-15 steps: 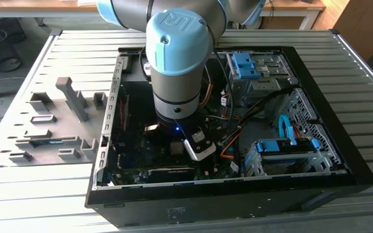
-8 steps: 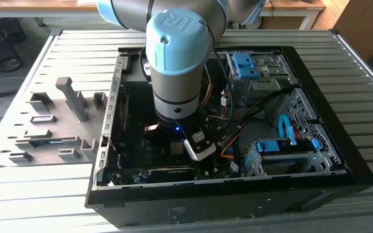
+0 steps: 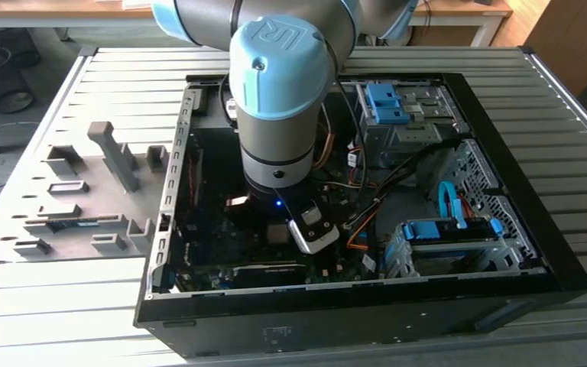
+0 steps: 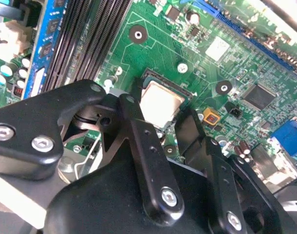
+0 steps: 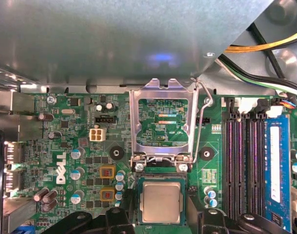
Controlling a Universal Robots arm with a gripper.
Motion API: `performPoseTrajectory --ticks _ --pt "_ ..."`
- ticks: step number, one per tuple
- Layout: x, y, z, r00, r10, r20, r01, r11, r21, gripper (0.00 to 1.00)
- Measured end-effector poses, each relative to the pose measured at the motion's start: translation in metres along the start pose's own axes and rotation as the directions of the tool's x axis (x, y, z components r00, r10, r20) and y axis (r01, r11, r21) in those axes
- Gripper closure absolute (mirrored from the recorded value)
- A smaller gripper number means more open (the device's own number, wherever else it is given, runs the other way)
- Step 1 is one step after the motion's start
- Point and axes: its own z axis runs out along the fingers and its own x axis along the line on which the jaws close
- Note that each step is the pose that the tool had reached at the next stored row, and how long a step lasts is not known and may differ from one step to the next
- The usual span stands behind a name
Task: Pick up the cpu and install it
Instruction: 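Place the cpu into insertion slot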
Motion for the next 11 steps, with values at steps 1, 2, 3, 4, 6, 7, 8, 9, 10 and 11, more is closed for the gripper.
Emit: performPoseTrajectory --ticks 1,2,3,4,6,7,8,9,10,11 --pt "0.0000 0.0000 -0.0001 1.0000 0.000 0.0000 0.000 1.0000 0.0000 0.46" --pt "0.0000 0.0001 -0.0006 1.0000 0.000 0.0001 0.000 1.0000 -0.0001 0.46" --pt "0.0000 0.0001 -0.0008 1.0000 0.000 0.0002 0.000 1.0000 -0.0004 0.46" --pt "0.0000 0.0001 -0.0008 1.0000 0.000 0.0002 0.000 1.0000 -0.0003 0.46" --pt "0.0000 0.0001 -0.0015 1.0000 0.000 0.0001 0.000 1.0000 -0.0002 0.46" --pt "0.0000 0.0002 -0.0026 1.0000 0.000 0.0002 0.000 1.0000 -0.0004 0.46" --pt "0.0000 0.0003 -0.0051 1.0000 0.000 0.0000 0.000 1.0000 0.0000 0.46" --pt "0.0000 0.0004 -0.0087 1.0000 0.000 0.0000 0.000 1.0000 0.0000 0.46" --pt "0.0001 0.0006 -0.0130 1.0000 0.000 0.0000 0.000 1.0000 0.0000 0.46" --pt "0.0002 0.0009 -0.0179 1.0000 0.000 0.0000 0.000 1.0000 0.0001 0.46"
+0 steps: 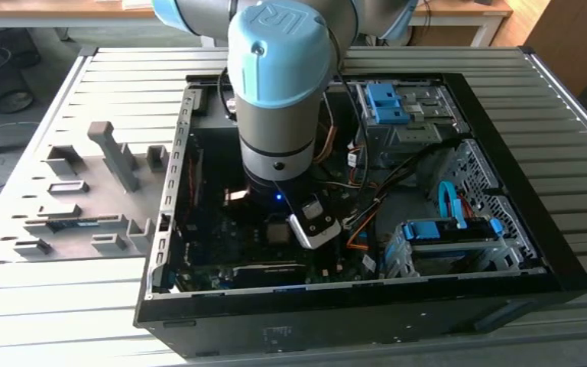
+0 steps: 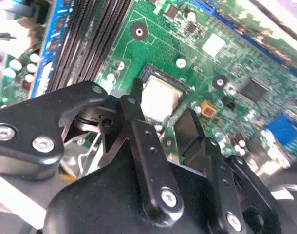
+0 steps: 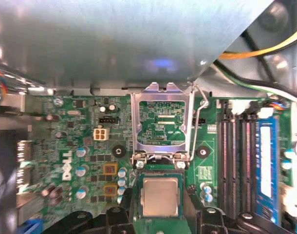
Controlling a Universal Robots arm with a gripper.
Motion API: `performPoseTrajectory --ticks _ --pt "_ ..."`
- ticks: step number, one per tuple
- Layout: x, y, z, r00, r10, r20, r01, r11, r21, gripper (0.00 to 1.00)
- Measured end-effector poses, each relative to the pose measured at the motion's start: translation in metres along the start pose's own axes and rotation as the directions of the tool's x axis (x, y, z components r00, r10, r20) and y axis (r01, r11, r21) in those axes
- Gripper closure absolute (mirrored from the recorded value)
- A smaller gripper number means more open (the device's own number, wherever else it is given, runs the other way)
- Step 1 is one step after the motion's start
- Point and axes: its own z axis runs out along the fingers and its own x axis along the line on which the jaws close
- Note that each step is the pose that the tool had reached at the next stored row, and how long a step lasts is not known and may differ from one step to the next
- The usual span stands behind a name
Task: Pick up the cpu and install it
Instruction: 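Place the cpu into insertion slot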
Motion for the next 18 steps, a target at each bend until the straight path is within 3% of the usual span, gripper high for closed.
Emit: performPoseTrajectory --ticks 3,6,8,11,14,18 --pt "0.0001 0.0013 -0.0116 1.0000 0.000 0.0000 0.000 1.0000 0.0015 0.46" --pt "0.0001 0.0033 -0.0124 1.0000 0.000 -0.0001 0.000 1.0000 0.0022 0.48" --pt "-0.0007 0.0039 -0.0123 1.0000 0.000 -0.0031 0.000 1.0000 0.0022 0.60" --pt "-0.0073 0.0039 -0.0116 0.9997 0.001 -0.0235 -0.001 1.0000 0.0016 0.66" --pt "-0.0190 0.0038 -0.0093 0.9989 0.002 -0.0458 -0.002 1.0000 0.0011 0.84" --pt "-0.0345 0.0042 -0.0073 0.9980 0.003 -0.0639 -0.003 1.0000 0.0011 0.90"
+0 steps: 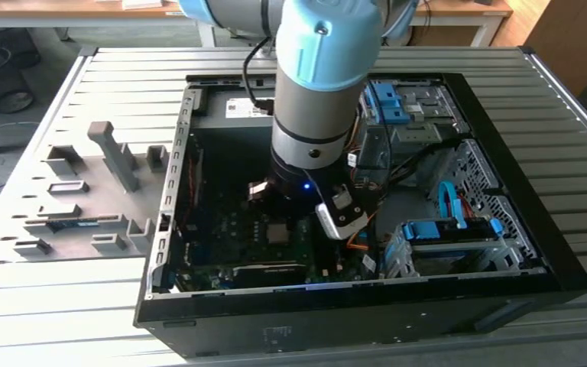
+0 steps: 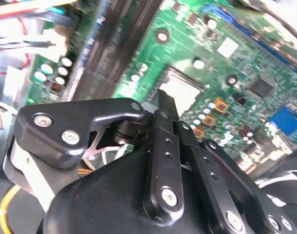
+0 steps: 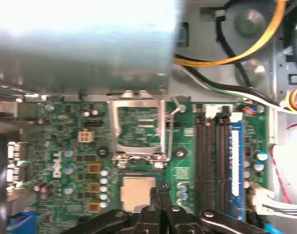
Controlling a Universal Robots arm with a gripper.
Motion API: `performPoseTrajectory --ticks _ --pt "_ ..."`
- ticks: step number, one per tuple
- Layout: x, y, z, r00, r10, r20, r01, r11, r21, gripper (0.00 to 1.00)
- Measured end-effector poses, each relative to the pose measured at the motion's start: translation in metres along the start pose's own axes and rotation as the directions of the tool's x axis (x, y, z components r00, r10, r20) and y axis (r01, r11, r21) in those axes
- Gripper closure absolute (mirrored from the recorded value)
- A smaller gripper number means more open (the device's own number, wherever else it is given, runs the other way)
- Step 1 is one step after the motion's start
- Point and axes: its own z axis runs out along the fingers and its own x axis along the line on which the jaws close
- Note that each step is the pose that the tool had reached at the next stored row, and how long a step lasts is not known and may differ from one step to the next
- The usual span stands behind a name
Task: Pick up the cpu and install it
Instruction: 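Place the cpu into insertion slot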
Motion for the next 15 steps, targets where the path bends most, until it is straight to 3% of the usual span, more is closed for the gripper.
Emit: performPoseTrajectory --ticks 4,8,11,15 --pt "-0.0101 0.0016 -0.0006 1.0000 0.000 -0.0062 0.000 1.0000 0.0000 0.90" --pt "-0.0174 0.0044 -0.0012 1.0000 0.000 -0.0078 0.000 1.0000 0.0001 0.90" --pt "-0.0178 0.0091 -0.0037 1.0000 0.001 -0.0078 -0.001 1.0000 0.0001 0.90" --pt "-0.0171 0.0121 -0.0137 1.0000 0.000 -0.0077 0.000 1.0000 0.0013 0.90"
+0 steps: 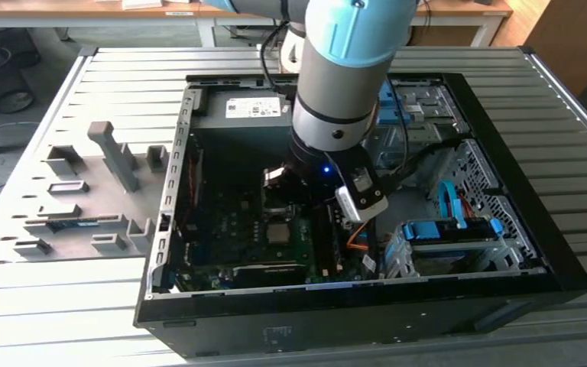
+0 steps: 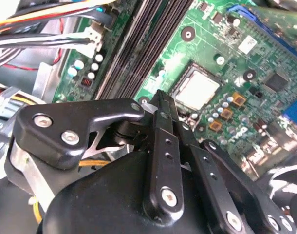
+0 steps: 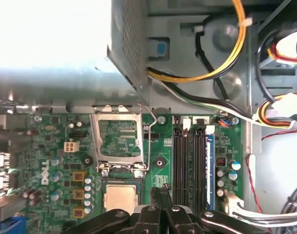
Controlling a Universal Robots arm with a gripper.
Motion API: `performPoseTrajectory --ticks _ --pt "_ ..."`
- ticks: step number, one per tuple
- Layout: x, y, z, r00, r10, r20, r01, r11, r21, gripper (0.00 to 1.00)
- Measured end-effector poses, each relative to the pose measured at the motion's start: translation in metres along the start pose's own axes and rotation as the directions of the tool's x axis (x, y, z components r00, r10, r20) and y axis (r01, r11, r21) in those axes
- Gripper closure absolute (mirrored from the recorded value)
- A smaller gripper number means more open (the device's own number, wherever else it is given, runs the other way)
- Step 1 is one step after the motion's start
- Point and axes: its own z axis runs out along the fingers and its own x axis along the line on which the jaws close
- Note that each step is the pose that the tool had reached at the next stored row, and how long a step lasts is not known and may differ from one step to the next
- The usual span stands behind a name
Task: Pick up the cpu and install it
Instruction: 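Place the cpu into insertion slot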
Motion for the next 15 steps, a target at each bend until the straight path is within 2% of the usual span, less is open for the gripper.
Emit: performPoseTrajectory --ticks 5,7,13,15 --pt "0.0016 0.0016 -0.0195 1.0000 0.000 0.0000 0.000 1.0000 0.0004 0.90" --pt "0.0021 0.0019 -0.0245 1.0000 0.000 -0.0001 0.000 1.0000 0.0024 0.90" --pt "0.0021 0.0019 -0.0247 1.0000 0.001 0.0001 -0.001 1.0000 0.0053 0.90" --pt "0.0021 0.0019 -0.0247 1.0000 0.001 0.0001 -0.001 0.9999 0.0102 0.90"
